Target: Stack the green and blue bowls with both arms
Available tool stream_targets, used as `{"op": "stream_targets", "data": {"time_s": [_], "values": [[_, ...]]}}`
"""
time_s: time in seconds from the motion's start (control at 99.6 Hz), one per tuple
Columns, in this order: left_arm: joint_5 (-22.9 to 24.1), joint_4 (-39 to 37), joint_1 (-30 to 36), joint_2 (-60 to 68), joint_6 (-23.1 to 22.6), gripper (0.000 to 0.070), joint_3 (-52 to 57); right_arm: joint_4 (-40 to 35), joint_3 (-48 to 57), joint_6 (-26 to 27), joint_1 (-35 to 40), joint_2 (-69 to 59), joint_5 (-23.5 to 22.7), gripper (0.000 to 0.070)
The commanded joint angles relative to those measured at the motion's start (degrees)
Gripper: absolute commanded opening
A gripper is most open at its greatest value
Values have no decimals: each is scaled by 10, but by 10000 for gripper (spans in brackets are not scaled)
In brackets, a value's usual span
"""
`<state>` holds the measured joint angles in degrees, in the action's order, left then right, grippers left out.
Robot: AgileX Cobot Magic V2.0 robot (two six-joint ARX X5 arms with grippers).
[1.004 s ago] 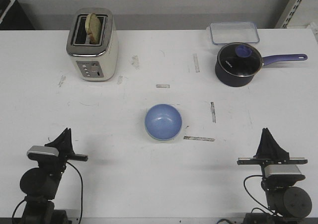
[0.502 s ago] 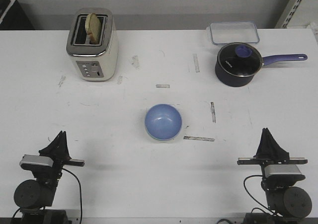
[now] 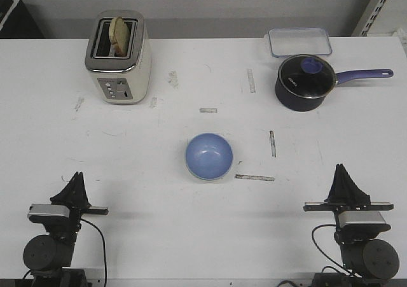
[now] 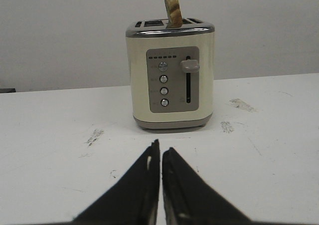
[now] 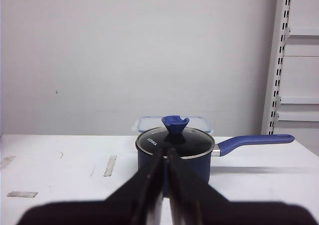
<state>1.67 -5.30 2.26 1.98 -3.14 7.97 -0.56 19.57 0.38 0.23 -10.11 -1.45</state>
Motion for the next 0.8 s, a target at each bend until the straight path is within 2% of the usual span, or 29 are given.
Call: {"op": "stream_targets", "data": {"time_s": [0.0, 0.301, 0.381, 0.793], "values": [[3, -6, 0, -10, -5, 1, -9, 8, 4, -2, 0, 0, 0, 0], [3, -34, 0, -18, -5, 1, -74, 8, 4, -2, 0, 0, 0, 0], [-2, -14, 0, -18, -3, 1, -72, 8, 4, -2, 0, 0, 0, 0], [-2, -21, 0, -18, -3, 1, -72, 8, 4, -2, 0, 0, 0, 0]]}}
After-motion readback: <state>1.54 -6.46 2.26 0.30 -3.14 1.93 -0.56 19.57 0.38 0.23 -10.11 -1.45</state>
